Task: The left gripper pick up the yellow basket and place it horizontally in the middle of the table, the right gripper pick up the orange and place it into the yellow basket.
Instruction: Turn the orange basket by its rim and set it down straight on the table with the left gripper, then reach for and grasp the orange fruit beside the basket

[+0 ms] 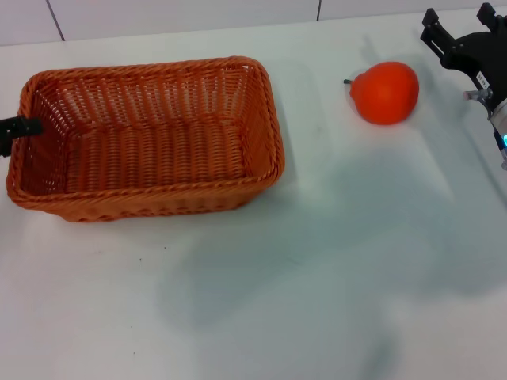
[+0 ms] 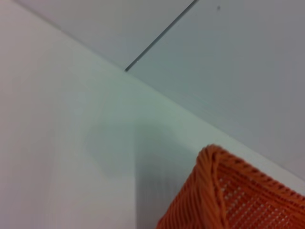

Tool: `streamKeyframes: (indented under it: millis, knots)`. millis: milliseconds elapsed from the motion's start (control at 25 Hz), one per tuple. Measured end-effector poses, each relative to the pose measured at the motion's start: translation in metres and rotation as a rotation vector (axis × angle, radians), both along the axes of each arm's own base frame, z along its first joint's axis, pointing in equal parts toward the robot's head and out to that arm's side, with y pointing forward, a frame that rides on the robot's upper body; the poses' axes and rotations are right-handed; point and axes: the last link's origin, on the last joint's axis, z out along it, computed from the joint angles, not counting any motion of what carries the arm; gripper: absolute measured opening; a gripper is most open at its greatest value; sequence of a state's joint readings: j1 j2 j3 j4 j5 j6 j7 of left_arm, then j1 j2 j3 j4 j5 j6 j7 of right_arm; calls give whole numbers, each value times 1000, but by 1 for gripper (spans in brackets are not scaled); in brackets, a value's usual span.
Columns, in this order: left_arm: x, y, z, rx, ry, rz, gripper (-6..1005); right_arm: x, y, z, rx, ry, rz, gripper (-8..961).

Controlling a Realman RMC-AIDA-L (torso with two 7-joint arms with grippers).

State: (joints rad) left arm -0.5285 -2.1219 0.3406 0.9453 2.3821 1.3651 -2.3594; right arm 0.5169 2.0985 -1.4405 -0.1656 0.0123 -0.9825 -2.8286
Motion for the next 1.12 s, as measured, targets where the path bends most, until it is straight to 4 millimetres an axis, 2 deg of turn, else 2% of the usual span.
streamKeyframes:
  millis: [120, 240, 440, 600, 760, 1120]
  knots:
    - [3, 1, 4, 30, 16, -30, 514, -1, 0, -2, -10, -5, 6, 880]
    - [3, 4, 10, 76, 52, -42, 747, -6, 1, -7, -37, -21, 30, 879]
    - [2, 10, 22, 174, 125, -68, 900, -14, 3, -15, -78, -42, 60, 878]
    - [-1, 11, 28, 278, 124, -102, 901, -17, 2, -28, -137, -68, 65, 877]
    - [-6, 8, 29, 394, 80, -146, 900, -16, 0, -32, -156, -72, 58, 875]
    - [-6, -8, 15, 581, 29, -310, 900, -1, -3, -37, -204, -76, -26, 873]
